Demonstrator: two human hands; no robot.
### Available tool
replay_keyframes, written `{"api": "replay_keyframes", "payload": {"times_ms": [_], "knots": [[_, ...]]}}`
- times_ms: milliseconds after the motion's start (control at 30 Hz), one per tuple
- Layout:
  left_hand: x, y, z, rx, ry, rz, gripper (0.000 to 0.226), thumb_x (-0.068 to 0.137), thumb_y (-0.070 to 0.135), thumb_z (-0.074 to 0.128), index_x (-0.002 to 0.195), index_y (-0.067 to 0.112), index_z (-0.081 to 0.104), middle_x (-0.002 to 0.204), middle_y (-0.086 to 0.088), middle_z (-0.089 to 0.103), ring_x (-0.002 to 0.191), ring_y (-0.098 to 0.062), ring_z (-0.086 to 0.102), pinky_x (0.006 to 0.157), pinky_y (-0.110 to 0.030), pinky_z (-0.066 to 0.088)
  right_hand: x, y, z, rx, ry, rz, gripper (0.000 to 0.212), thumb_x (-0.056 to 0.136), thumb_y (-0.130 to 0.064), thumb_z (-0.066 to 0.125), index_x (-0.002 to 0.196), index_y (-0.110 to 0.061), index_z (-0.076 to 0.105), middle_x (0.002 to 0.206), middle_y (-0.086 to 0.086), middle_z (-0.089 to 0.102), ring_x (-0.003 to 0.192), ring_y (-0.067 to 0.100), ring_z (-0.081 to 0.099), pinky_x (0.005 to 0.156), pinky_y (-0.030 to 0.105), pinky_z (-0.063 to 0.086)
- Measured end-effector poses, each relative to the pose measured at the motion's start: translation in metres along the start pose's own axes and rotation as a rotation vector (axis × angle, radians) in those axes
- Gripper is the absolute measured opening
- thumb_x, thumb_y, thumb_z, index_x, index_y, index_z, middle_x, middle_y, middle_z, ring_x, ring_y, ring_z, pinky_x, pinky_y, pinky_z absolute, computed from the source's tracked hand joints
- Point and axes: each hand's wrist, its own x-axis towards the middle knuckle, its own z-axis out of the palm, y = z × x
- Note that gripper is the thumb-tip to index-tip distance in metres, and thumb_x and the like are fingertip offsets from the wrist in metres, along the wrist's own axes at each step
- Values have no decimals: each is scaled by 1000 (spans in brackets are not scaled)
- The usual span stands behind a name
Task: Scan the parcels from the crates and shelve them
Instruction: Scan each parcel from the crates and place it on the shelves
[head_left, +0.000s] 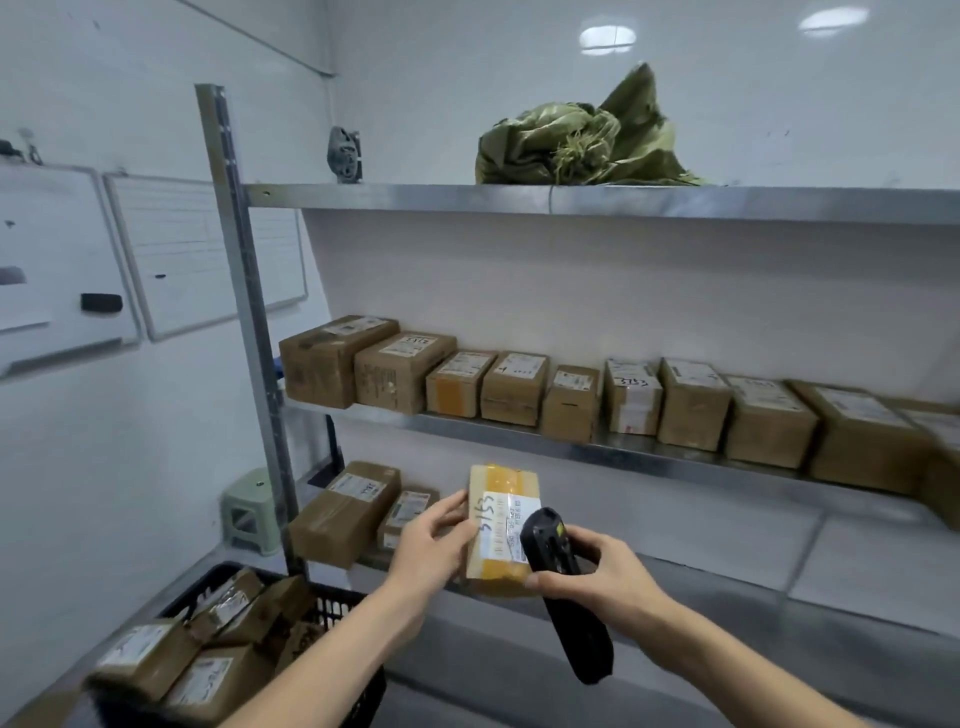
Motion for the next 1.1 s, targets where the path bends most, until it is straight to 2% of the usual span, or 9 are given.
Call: {"api": "replay_keyframes", "payload": {"times_ms": [100, 267, 400, 533, 600, 733, 833, 967, 1100], "knots": [[-8, -4, 6, 140, 19, 64, 24, 96, 20, 66, 118, 29, 66, 112, 8, 71, 104, -9, 68, 88, -39, 60, -20, 7, 5, -17, 2, 31, 46, 74, -24, 95, 113, -34, 73, 101, -23, 77, 94, -3, 72, 75, 10, 53], [-21, -7, 11, 244, -22, 126, 15, 94, 29, 70, 108, 32, 70, 108, 10, 73, 99, -5, 69, 69, -17, 56, -46, 9, 7, -18, 40, 30, 42, 76, -23, 93, 112, -32, 74, 103, -19, 78, 96, -2, 72, 75, 9, 51], [-30, -7, 13, 226, -224, 30, 38, 94, 22, 68, 127, 41, 63, 120, 10, 70, 111, -14, 66, 75, -25, 59, -64, 11, 4, -43, 60, 55, 42, 75, -24, 93, 111, -34, 74, 103, -17, 79, 96, 2, 73, 79, 13, 54], [-39, -3, 17, 228, -286, 26, 43, 95, 16, 68, 132, 37, 62, 116, -5, 67, 106, -24, 67, 72, -29, 61, -76, 10, -3, -135, 80, 70, 42, 73, -28, 94, 108, -37, 73, 102, -16, 79, 95, 5, 74, 85, 21, 59], [-43, -2, 19, 259, -276, 59, 45, 93, 17, 71, 134, 35, 63, 114, -5, 68, 104, -24, 68, 69, -29, 61, -78, 8, -7, -277, 80, 65, 46, 69, -37, 92, 111, -37, 74, 100, -15, 79, 92, 7, 74, 89, 29, 61], [-48, 3, 18, 381, -286, 135, 46, 91, 21, 73, 133, 35, 63, 112, 2, 67, 101, -14, 66, 64, -22, 58, -77, 3, -21, -764, 121, 78, 53, 54, -61, 79, 100, -36, 69, 85, -13, 74, 79, 7, 68, 72, 32, 59], [-50, 6, 15, 442, -277, 149, 46, 91, 27, 74, 135, 33, 62, 109, 4, 68, 100, -11, 66, 72, -25, 61, -78, -3, -31, -1022, 102, 110, 52, 55, -59, 77, 94, -29, 62, 85, -10, 69, 79, 13, 65, 59, 28, 47], [-52, 6, 10, 487, -249, 157, 48, 90, 30, 74, 136, 31, 61, 108, 6, 68, 101, -8, 65, 81, -30, 61, -80, -12, -35, -1191, 79, 146, 49, 58, -51, 79, 95, -25, 62, 87, -6, 68, 78, 20, 61, 56, 28, 39], [-53, 4, 9, 485, -248, 145, 50, 91, 29, 74, 138, 29, 58, 111, 4, 68, 103, -11, 65, 72, -24, 61, -81, -17, -33, -1264, 69, 163, 48, 60, -48, 80, 96, -22, 63, 87, -4, 67, 78, 22, 59, 55, 28, 36]]}}
